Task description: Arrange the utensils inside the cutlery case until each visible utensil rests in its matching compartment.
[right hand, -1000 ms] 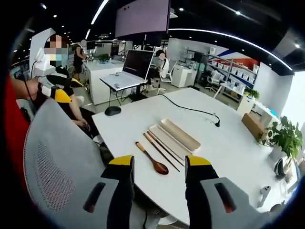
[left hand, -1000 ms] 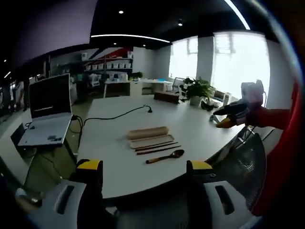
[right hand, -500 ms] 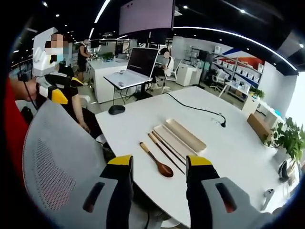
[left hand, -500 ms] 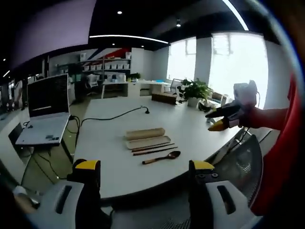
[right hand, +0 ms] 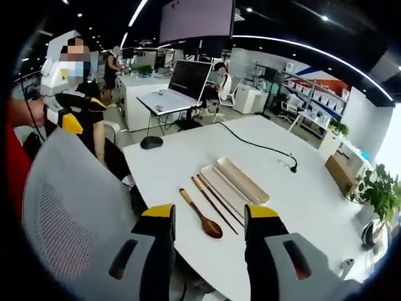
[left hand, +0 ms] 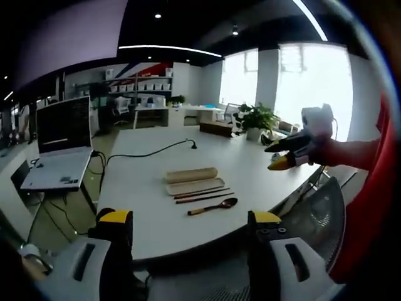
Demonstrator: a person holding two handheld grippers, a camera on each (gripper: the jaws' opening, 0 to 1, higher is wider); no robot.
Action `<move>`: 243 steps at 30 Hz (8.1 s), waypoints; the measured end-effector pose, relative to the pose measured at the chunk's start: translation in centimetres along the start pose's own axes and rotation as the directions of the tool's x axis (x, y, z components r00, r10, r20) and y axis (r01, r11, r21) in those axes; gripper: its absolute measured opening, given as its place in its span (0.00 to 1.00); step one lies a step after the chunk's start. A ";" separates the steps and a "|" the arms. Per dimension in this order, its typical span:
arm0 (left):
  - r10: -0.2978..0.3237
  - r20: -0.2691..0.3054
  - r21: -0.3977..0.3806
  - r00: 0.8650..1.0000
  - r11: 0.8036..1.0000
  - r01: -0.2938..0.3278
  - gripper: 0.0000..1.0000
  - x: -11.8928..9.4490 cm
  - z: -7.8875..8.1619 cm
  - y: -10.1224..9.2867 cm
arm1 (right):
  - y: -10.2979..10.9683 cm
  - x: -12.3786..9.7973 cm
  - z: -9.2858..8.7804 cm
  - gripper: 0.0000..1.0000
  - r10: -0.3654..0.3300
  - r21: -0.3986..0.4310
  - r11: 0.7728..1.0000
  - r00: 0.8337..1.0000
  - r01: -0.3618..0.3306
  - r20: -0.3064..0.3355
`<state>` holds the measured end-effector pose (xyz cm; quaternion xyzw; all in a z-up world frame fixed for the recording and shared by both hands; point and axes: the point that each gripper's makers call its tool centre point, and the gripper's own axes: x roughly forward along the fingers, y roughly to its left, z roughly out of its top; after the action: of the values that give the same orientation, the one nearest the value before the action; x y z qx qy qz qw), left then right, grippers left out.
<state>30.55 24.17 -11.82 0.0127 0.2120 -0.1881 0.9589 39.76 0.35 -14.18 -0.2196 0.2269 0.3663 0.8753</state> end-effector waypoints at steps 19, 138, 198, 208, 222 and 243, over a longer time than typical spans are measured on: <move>-0.009 0.004 -0.026 1.000 1.000 0.009 0.79 0.1 0.0 0.0 | 0.0 2.2 -1.4 0.42 0.034 0.119 0.992 0.998 -0.028 -0.052; 0.019 -0.013 0.005 1.000 1.000 -0.019 0.77 -0.5 -0.2 0.6 | -1.1 11.1 -0.4 0.26 0.127 0.079 0.990 0.982 -0.117 -0.141; 0.003 -0.016 -0.016 1.000 1.000 -0.003 0.74 0.1 -0.3 1.9 | -1.7 14.7 -4.6 0.25 0.229 0.102 0.973 0.927 -0.208 -0.296; -0.017 -0.014 -0.012 1.000 1.000 0.017 0.72 0.4 -0.2 1.7 | -2.2 15.2 -4.1 0.23 0.223 0.047 0.974 0.927 -0.220 -0.301; -0.035 -0.053 0.012 0.998 0.999 0.036 0.69 0.9 -1.1 1.4 | -2.2 17.0 -4.5 0.19 0.238 -0.025 0.965 0.911 -0.262 -0.337; -0.031 -0.043 -0.015 0.999 0.999 0.030 0.66 0.5 -0.9 1.7 | -0.6 19.6 -5.9 0.15 0.286 -0.054 0.940 0.867 -0.336 -0.408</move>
<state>31.23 25.68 -12.97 0.0066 0.2342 -0.2010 0.9512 51.12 7.33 -29.72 -0.3031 0.4078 0.4642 0.7255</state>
